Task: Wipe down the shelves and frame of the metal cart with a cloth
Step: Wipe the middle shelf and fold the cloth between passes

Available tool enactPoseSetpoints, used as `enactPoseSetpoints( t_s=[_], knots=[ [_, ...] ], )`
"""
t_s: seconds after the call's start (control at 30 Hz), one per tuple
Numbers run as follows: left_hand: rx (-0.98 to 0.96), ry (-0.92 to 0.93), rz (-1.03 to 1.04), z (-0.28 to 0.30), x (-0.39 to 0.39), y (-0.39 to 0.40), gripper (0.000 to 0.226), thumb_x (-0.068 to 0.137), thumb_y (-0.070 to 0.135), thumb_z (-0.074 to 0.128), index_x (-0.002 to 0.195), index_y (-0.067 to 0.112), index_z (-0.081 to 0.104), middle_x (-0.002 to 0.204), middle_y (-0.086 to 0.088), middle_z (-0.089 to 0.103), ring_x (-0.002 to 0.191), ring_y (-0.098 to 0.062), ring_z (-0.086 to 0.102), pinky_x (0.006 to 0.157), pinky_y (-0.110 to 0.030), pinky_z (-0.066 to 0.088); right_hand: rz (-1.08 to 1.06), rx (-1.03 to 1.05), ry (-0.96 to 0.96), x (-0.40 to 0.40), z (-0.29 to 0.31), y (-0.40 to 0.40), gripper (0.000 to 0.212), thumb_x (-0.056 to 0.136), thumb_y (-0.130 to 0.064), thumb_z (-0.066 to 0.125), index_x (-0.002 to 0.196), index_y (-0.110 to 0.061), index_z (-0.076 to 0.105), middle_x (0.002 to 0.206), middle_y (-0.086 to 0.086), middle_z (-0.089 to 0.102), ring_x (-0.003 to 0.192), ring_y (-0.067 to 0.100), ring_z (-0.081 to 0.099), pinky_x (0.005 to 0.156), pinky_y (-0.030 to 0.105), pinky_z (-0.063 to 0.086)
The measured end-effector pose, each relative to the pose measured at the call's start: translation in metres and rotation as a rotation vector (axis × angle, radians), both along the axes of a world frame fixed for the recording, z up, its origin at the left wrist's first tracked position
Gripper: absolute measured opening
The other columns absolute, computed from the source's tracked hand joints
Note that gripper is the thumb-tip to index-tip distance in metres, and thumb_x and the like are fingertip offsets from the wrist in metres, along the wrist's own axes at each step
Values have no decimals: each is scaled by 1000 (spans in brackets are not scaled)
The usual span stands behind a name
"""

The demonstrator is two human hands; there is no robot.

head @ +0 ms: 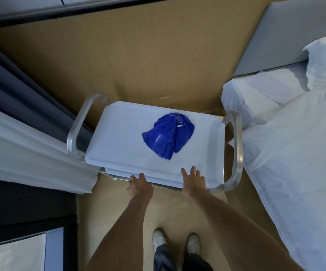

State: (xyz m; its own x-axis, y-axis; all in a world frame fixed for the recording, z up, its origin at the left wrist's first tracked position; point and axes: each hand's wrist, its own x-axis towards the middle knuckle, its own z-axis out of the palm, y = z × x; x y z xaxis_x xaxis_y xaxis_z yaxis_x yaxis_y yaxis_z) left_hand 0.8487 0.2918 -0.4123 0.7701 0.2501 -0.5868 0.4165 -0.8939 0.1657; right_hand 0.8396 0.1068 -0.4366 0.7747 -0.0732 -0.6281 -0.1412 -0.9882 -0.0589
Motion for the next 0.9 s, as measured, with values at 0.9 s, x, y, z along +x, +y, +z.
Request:
enactPoseSetpoints(
  t_s=[0.9],
  knots=[
    [-17, -81, -80, -136, 197, -39, 76, 84, 37, 75, 145, 24, 30, 159, -22, -7, 147, -41, 6, 97, -43, 49, -87, -138, 96, 242, -116, 15, 84, 100, -16, 44, 153, -8, -20, 152, 43, -15, 143, 60, -3, 114, 52, 31]
  ],
)
